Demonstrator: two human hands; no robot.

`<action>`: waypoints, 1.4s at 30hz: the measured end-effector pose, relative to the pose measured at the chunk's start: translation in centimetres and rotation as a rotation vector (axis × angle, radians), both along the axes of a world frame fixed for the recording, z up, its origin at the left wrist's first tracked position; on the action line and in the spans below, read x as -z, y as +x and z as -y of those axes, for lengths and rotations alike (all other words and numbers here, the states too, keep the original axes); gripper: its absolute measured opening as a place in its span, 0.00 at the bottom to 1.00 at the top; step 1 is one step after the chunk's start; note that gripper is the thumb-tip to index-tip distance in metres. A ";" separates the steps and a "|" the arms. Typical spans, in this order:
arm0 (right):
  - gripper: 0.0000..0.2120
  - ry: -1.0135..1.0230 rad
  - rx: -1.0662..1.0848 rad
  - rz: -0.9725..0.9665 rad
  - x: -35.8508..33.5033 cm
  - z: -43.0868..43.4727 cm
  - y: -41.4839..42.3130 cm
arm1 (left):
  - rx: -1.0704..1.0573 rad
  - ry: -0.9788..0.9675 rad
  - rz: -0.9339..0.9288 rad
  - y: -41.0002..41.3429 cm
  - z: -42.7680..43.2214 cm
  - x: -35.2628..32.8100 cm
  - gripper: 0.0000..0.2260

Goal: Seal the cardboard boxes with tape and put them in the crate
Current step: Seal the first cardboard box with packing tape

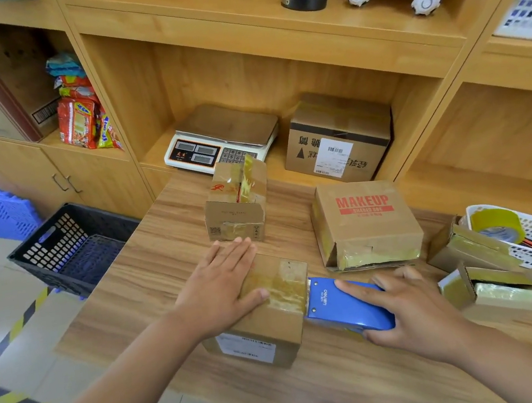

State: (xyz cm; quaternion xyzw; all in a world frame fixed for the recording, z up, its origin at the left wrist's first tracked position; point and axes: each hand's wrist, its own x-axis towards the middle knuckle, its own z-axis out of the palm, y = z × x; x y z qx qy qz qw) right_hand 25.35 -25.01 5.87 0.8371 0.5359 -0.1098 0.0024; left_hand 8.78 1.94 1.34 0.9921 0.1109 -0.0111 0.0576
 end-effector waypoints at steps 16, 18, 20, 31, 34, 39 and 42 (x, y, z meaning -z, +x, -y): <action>0.34 0.122 -0.119 -0.005 -2.9 -13.4 -6.6 | -0.158 -0.777 0.292 -8.2 -10.0 2.4 0.28; 0.34 0.098 -0.118 0.008 -3.2 -13.7 -6.6 | -0.179 -0.849 0.291 -8.1 -9.6 3.7 0.26; 0.33 0.070 -0.115 0.022 -3.4 -13.7 -6.6 | -0.190 -0.952 0.275 -7.7 -8.6 4.9 0.26; 0.31 -0.036 0.002 0.048 -3.6 -13.3 -7.3 | 0.051 -0.998 0.162 -4.8 -7.4 1.7 0.40; 0.35 -0.065 -0.017 0.063 -3.7 -14.8 -7.5 | 0.095 -0.813 0.102 -4.2 -8.2 0.9 0.48; 0.36 -0.112 -0.038 0.054 -3.8 -17.4 -7.9 | 0.095 -0.729 0.049 -3.8 -10.1 1.2 0.49; 0.36 -0.122 -0.055 0.069 -3.5 -18.7 -8.2 | 0.038 -0.740 -0.014 -3.8 -10.9 2.0 0.52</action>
